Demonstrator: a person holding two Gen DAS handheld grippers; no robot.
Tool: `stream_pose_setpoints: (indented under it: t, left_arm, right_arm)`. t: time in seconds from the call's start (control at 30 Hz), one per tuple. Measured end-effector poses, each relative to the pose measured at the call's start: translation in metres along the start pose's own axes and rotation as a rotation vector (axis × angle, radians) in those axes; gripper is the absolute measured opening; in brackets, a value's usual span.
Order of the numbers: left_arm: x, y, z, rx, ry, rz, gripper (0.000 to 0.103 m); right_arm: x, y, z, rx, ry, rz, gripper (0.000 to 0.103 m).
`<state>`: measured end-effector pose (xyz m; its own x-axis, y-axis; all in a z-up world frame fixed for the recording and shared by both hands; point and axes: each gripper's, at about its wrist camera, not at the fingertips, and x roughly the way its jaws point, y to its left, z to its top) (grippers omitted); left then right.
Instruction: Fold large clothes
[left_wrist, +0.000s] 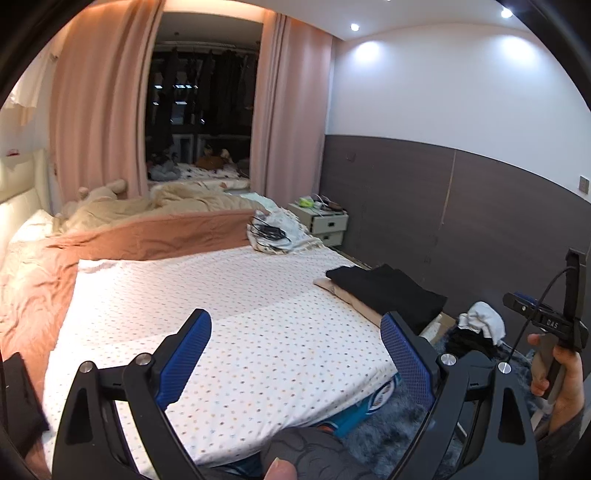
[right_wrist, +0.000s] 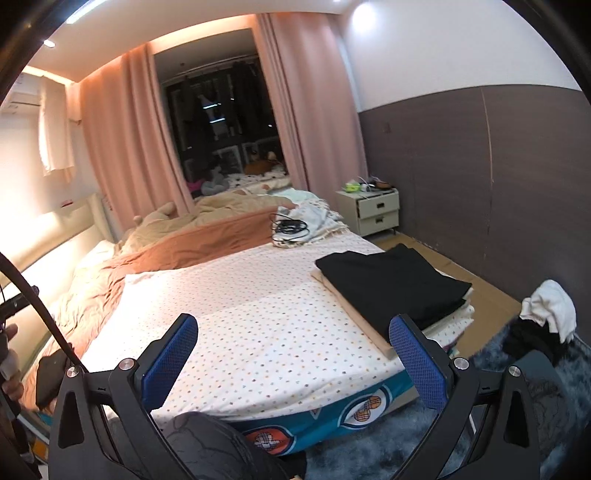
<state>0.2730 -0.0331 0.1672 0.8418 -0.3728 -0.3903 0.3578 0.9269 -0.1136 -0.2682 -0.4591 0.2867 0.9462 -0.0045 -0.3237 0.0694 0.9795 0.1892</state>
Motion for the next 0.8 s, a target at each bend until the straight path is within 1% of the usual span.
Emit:
stream_pose_setpoints:
  t: [0.13, 0.23, 0.33, 0.43, 0.57, 0.73, 0.8]
  left_arm:
    - [-0.024, 0.005, -0.012, 0.006, -0.026, 0.027, 0.094]
    - [-0.034, 0.008, -0.023, 0.021, -0.024, 0.056, 0.094]
    - [-0.042, 0.015, -0.037, 0.005, -0.025, 0.070, 0.094]
    - [-0.049, 0.020, -0.051, -0.001, -0.020, 0.105, 0.094]
    - [-0.062, 0.019, -0.070, 0.002, -0.025, 0.149, 0.094]
    - [-0.077, 0.015, -0.093, 0.000, -0.040, 0.191, 0.094]
    - [-0.083, 0.013, -0.102, -0.004, -0.048, 0.196, 0.094]
  right_arm:
    - [-0.004, 0.003, -0.016, -0.029, -0.014, 0.015, 0.103]
    - [-0.004, 0.008, -0.031, -0.046, -0.023, 0.013, 0.103]
    - [-0.003, 0.016, -0.041, -0.050, -0.020, 0.021, 0.103]
    - [-0.004, 0.020, -0.055, -0.046, -0.024, 0.027, 0.103]
    - [-0.006, 0.026, -0.069, -0.040, -0.030, 0.022, 0.103]
    - [-0.014, 0.032, -0.083, -0.018, -0.015, 0.050, 0.103]
    - [-0.015, 0.033, -0.088, -0.017, -0.007, 0.060, 0.103]
